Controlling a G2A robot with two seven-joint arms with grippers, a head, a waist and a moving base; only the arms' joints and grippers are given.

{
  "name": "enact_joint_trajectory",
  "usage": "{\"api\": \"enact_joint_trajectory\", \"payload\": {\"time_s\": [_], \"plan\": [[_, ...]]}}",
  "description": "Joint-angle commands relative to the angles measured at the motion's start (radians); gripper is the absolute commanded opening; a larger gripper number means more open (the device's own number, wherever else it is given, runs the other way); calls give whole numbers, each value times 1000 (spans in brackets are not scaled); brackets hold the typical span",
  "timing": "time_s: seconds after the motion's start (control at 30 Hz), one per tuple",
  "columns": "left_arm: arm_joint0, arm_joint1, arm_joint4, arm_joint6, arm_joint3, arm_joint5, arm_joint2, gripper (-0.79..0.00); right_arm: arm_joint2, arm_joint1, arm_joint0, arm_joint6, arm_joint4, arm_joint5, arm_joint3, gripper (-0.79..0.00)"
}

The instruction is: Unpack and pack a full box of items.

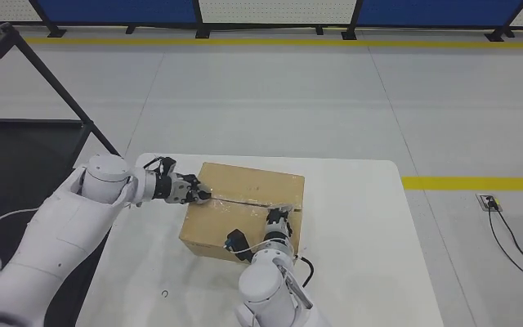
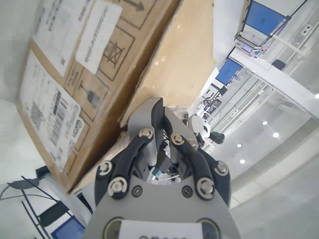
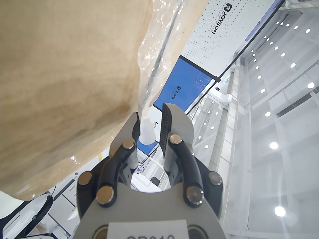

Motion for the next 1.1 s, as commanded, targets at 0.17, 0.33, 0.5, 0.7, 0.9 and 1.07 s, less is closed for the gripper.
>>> {"api": "enact_joint_trajectory", "payload": {"time_s": [0.17, 0.33, 0.5, 0.7, 0.9, 1.07], "plan": [[53, 18, 29, 7, -52, -175, -50, -785, -1, -2, 1, -1, 0, 0, 2, -551], [92, 33, 89, -2, -94, -254, -74, -785, 0, -3, 0, 0, 0, 2, 2, -554], [116, 38, 137, 37, -126, -232, -86, -785, 0, -4, -1, 1, 0, 2, 3, -548], [133, 36, 152, 52, -142, -215, -102, -785, 0, -4, -2, 8, 0, 1, 2, -505], [144, 33, 158, 50, -150, -203, -118, -785, -1, -1, 0, 21, 0, -8, 1, -434], [150, 30, 162, 47, -153, -197, -130, -785, -5, 3, 3, 36, 0, -10, 2, -409]]}}
